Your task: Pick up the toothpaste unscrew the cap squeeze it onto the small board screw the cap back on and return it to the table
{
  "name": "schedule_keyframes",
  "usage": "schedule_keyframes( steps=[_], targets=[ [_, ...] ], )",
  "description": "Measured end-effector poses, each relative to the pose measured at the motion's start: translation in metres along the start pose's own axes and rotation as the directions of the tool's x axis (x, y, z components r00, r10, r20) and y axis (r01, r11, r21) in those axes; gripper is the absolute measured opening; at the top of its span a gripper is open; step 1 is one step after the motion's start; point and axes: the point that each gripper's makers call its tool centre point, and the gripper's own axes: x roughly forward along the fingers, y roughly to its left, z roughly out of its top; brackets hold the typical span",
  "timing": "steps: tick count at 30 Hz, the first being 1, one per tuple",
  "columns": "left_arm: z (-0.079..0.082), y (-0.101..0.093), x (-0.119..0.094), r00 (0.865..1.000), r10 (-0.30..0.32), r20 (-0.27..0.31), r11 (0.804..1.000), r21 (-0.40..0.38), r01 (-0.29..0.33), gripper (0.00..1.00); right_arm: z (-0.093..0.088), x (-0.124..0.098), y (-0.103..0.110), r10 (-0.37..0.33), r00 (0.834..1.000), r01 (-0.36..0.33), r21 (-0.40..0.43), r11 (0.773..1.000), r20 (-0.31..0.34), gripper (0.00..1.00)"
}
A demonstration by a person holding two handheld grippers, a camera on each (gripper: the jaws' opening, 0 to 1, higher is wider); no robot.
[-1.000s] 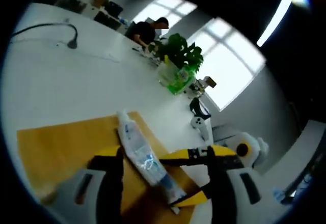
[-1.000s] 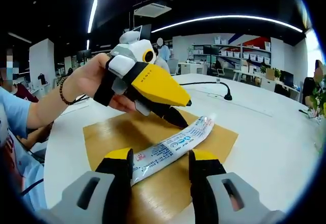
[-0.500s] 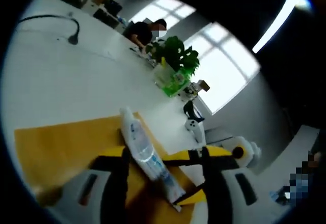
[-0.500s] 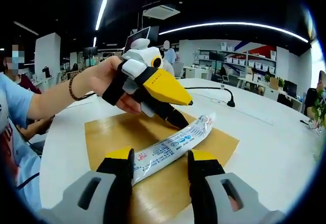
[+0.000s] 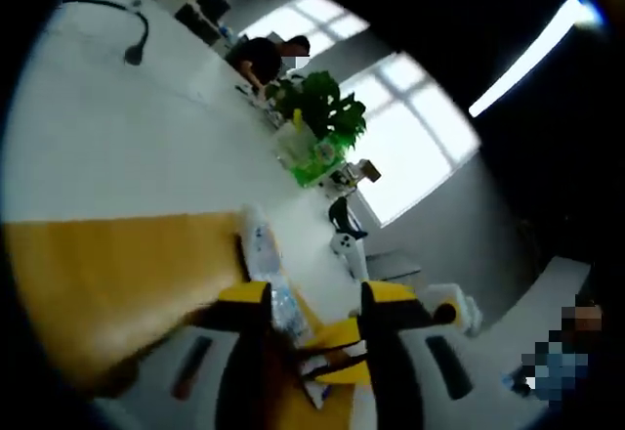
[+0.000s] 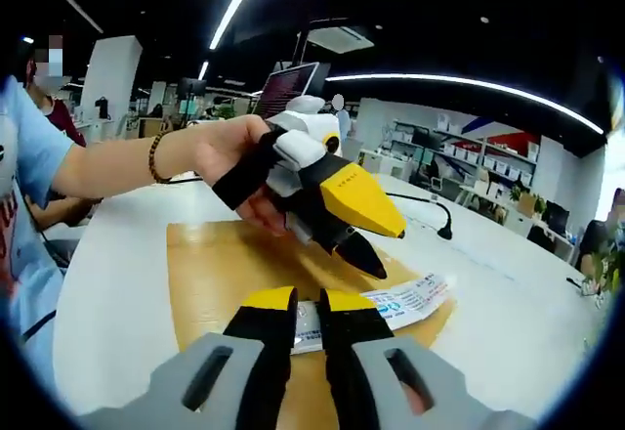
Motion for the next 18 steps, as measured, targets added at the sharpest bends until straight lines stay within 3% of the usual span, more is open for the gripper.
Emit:
schedule_keyframes(
  steps=[3,10,18],
  targets=[
    [0.007,0.004,-0.002,0.998,0.058,0.010,0.997,0.053,-0.059,0.39,-0.001,-0.001,0.000,-0.010,1.000,0.010,-0.006,1.000,0.004,0.11],
    [0.003,-0.002,-0.004,0.998,0.059,-0.004,0.995,0.075,-0.059,0.40,-0.001,-0.001,0.000,-0.015,1.000,0.015,0.009,1.000,0.007,0.13],
    [0.006,0.003,-0.002,0.997,0.071,-0.011,0.995,0.069,-0.070,0.42,-0.004,-0.003,-0.013,-0.082,0.997,0.082,0.047,0.996,0.001,0.34]
  ],
)
